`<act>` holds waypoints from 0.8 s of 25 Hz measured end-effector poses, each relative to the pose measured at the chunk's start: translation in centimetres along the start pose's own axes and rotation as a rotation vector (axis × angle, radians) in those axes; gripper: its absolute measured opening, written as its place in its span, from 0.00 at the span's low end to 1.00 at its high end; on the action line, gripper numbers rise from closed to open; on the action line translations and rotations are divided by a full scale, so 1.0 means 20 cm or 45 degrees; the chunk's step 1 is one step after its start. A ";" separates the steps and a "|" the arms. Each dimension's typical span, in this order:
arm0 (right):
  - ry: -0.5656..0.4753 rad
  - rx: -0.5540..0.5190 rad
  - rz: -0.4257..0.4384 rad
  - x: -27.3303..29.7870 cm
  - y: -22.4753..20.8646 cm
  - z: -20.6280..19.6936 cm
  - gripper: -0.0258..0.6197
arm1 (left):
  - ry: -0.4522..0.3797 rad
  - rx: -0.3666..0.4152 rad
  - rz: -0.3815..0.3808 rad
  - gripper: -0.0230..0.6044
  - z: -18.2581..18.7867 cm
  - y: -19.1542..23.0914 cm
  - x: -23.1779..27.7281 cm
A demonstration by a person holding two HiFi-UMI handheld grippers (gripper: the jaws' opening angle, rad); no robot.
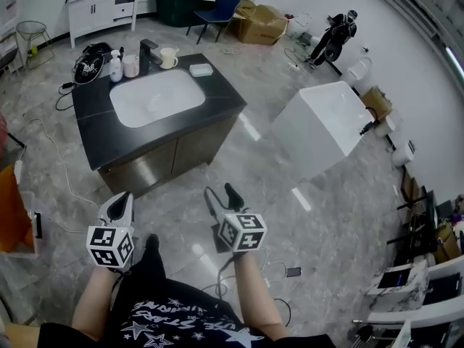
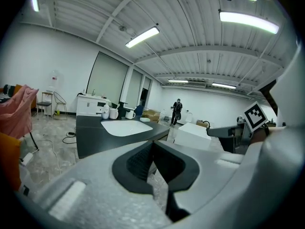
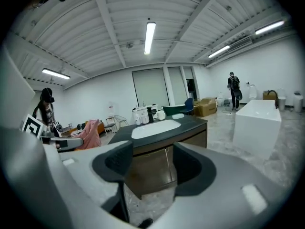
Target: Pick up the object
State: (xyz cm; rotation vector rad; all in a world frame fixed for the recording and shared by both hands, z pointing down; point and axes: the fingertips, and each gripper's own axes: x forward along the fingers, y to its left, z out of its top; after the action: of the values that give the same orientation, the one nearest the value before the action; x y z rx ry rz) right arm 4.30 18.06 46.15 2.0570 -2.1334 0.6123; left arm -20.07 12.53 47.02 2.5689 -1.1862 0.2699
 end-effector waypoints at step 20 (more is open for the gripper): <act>0.057 0.034 -0.081 1.02 -0.07 0.38 0.45 | 0.047 -0.044 -0.070 0.05 0.35 0.65 0.84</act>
State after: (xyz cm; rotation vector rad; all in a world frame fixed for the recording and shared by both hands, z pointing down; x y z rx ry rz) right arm 5.57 -3.69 46.79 2.0951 -2.0385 0.6751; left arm -19.02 -9.81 47.76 2.5509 -1.0954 0.2812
